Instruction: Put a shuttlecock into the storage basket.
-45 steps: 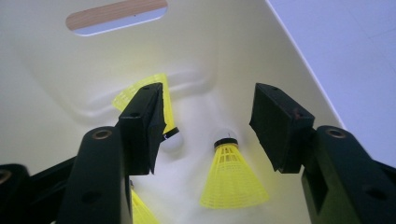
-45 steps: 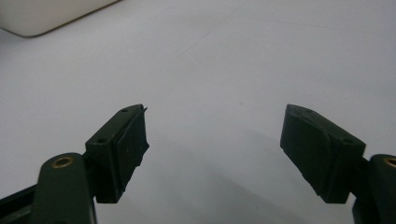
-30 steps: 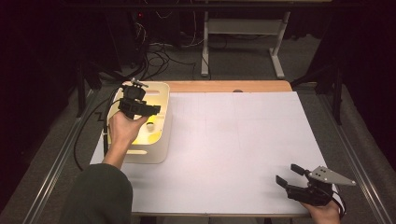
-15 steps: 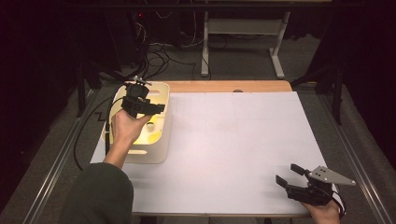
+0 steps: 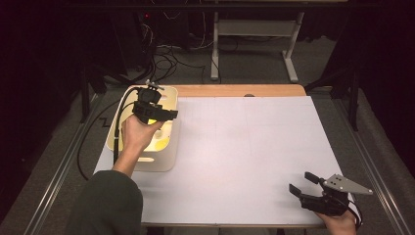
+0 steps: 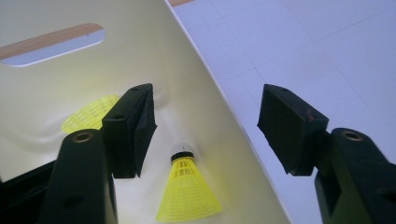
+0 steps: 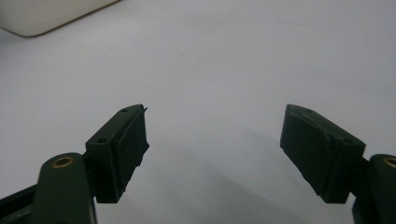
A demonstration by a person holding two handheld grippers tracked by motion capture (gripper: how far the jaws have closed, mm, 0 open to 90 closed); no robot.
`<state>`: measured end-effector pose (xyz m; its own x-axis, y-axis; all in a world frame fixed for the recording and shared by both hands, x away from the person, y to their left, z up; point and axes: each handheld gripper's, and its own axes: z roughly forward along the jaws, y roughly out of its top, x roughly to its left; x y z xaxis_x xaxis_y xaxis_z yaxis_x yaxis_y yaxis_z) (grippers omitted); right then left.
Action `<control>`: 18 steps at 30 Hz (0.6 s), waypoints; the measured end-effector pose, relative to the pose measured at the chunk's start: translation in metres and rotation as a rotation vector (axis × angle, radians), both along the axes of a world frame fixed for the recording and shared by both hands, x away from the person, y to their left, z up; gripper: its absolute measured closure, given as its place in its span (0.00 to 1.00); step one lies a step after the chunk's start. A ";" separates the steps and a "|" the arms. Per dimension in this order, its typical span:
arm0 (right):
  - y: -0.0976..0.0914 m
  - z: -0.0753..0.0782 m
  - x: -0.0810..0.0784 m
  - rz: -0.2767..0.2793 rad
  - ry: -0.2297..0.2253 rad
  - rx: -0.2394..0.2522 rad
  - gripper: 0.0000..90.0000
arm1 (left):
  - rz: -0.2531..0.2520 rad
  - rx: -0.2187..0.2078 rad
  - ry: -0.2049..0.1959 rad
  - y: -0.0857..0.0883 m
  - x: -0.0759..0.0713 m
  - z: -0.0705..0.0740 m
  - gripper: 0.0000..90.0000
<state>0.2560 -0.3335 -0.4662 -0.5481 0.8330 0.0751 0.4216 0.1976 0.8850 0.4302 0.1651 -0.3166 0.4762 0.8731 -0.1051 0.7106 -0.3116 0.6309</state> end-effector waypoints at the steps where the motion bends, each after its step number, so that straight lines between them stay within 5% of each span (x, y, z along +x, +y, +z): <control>1: 0.000 0.000 0.000 0.000 0.002 0.001 0.26 | -0.001 -0.003 0.000 -0.001 0.000 0.000 0.41; 18: 0.000 0.000 0.000 0.004 0.000 0.003 0.26 | -0.048 -0.004 -0.003 -0.022 0.002 0.003 0.41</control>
<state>0.2560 -0.3334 -0.4662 -0.5513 0.8307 0.0778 0.4210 0.1965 0.8855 0.4319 0.1433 -0.3139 0.5181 0.8485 -0.1074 0.6931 -0.3429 0.6341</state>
